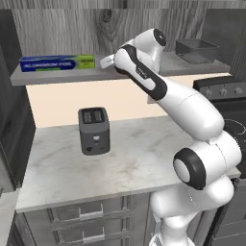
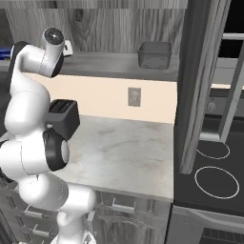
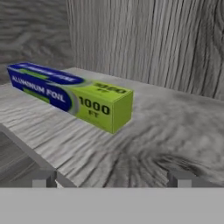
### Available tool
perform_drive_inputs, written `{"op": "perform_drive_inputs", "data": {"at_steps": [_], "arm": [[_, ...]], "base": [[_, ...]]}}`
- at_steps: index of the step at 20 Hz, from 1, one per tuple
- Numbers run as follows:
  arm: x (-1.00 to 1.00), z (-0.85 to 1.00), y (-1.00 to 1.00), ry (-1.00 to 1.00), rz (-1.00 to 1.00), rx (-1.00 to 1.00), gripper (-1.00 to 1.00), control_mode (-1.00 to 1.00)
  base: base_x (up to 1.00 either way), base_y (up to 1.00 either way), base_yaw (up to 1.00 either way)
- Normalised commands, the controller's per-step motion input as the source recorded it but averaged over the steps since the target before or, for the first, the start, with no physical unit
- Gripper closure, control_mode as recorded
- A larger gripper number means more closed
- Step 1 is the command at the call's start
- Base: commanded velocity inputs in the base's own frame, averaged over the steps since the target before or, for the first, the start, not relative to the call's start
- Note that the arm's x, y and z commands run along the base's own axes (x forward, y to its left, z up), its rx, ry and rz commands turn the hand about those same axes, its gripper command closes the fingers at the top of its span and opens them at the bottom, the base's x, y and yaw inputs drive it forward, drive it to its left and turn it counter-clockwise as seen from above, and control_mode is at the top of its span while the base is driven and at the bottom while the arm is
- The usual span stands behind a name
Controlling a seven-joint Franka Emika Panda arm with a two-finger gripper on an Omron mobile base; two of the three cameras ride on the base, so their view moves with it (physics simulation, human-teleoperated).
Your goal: Retrieve the tupperware and aluminum foil from the cabinet and place them on the dining counter near the plate with steaks to prepare for storing leftovers.
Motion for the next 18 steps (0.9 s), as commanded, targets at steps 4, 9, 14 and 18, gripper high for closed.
{"op": "perform_drive_inputs", "data": {"at_steps": [4,9,14,18], "arm": [[0.22,-0.01,0.24,0.04,0.01,0.0,-1.0,-1.0],[0.16,-0.08,0.1,-0.01,0.05,0.0,-1.0,-1.0],[0.14,-0.15,0.0,-0.04,0.06,0.0,-1.0,-1.0],[0.18,-0.16,0.0,-0.02,0.06,0.0,-1.0,-1.0]], "base": [[0.0,0.0,0.0],[0.0,0.0,0.0],[0.0,0.0,0.0],[0.0,0.0,0.0]]}}
